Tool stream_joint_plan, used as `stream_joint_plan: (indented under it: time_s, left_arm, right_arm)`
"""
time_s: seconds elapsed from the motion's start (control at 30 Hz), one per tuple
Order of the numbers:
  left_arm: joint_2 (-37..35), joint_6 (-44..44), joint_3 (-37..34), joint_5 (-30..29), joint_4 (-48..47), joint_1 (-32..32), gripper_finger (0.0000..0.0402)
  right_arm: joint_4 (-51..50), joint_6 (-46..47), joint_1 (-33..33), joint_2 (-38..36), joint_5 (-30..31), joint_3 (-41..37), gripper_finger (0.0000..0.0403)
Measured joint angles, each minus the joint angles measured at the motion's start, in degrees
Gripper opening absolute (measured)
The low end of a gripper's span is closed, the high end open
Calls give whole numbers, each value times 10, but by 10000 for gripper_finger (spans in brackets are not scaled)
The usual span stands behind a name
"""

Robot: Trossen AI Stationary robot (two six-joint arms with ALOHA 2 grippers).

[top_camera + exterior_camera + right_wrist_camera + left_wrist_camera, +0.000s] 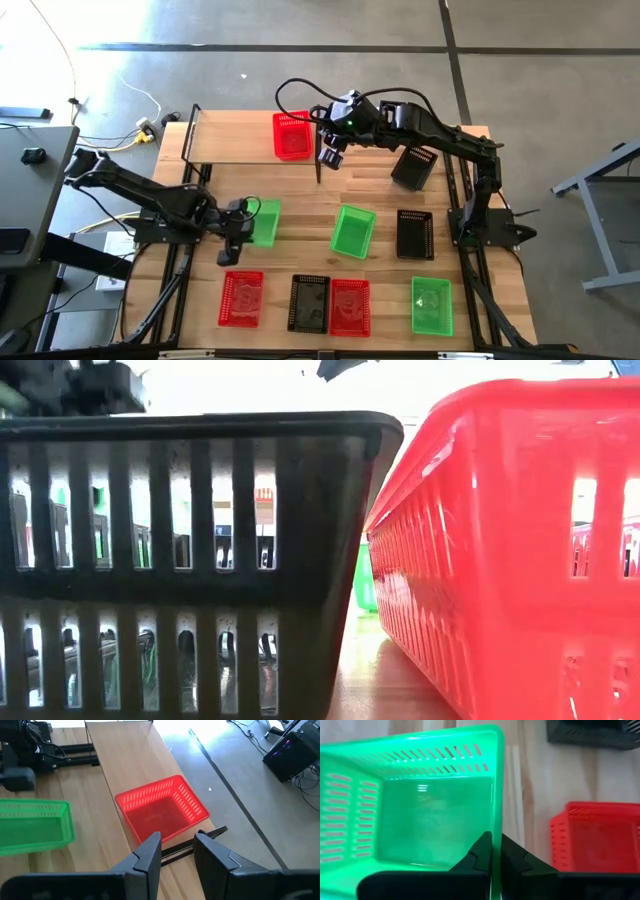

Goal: Stack baskets on shelf by color
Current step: Put the left green bin on the shelf

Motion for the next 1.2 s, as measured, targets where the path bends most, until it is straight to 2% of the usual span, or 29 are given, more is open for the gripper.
stream_joint_plan:
  time_s: [0.23, 0.43, 0.63, 0.83, 1.2]
  left_arm:
    - [-4, 12, 121, -53, -140, -19, 2]
    - [-10, 12, 184, -124, -271, -34, 1]
    - [-55, 12, 193, -176, -332, -27, 1]
    - [-119, 18, 193, -190, -348, -10, 0]
    - [-174, 147, 193, -242, -414, 52, 0]
  right_arm:
    - [-1, -8, 0, 0, 0, 0, 102]
    - [-3, -11, 0, 0, 0, 0, 102]
    - [-5, -16, 0, 0, 0, 0, 102]
    - [-6, -21, 0, 0, 0, 0, 102]
    - [-6, -20, 0, 0, 0, 0, 102]
